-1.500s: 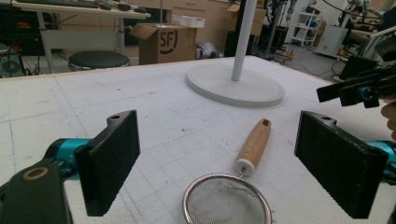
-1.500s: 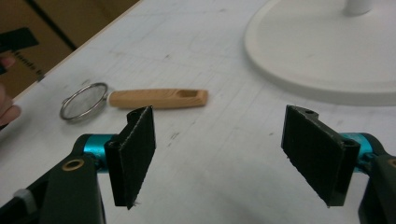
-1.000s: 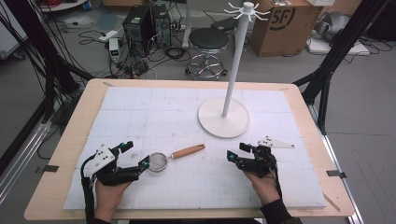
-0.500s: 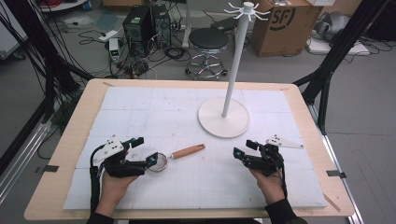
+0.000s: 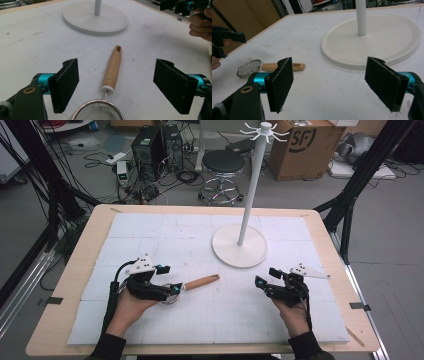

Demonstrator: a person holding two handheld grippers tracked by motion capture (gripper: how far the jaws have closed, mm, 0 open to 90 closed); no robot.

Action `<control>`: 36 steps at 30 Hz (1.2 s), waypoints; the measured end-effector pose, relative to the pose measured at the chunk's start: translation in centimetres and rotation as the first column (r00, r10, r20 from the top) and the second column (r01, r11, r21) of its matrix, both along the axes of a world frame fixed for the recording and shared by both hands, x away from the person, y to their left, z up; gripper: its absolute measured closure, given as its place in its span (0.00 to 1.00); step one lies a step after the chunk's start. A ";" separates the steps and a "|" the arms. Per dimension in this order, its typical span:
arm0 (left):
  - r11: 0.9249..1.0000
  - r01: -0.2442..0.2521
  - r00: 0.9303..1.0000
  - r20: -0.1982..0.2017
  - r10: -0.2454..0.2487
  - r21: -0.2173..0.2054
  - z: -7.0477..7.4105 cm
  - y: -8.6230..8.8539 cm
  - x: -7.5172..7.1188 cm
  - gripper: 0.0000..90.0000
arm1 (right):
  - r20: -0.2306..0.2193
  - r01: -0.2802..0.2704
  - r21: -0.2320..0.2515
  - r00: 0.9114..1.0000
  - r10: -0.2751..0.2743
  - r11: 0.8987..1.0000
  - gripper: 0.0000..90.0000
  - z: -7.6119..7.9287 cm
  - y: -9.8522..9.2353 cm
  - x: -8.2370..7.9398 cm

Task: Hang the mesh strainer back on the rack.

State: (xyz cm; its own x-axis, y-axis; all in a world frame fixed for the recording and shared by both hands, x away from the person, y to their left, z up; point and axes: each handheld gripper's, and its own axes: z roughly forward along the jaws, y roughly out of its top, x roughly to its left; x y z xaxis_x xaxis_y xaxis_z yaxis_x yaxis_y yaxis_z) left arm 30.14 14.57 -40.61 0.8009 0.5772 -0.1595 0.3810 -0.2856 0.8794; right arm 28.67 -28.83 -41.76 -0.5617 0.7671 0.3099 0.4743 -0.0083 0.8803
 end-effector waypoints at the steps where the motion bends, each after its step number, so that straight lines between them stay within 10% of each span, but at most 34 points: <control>1: 1.000 0.005 1.000 -0.003 -0.004 0.019 0.0 -0.4 0.2 0.23 | 0.002 0.000 -0.003 1.000 0.000 1.000 0.25 0.0 -0.1 0.0; 11: 0.977 0.106 0.993 -0.078 -0.094 0.184 1.0 -3.9 2.4 0.24 | 0.014 -0.002 0.011 1.000 0.002 1.000 0.24 0.0 -0.2 0.0; 21: 0.956 0.159 0.980 -0.158 -0.122 0.245 0.5 -5.5 4.2 0.26 | 0.060 0.000 0.001 0.998 0.000 1.000 0.20 0.1 -0.4 -0.1; 30: 0.899 0.204 0.966 -0.230 -0.120 0.387 -1.3 -6.8 4.9 0.29 | 0.075 -0.005 0.019 0.997 0.004 1.000 0.19 0.3 -0.5 -0.2; 36: 0.875 0.217 0.961 -0.252 -0.113 0.433 -2.2 -7.3 5.2 0.35 | 0.085 -0.004 0.021 0.996 0.002 1.000 0.19 0.3 -0.7 -0.1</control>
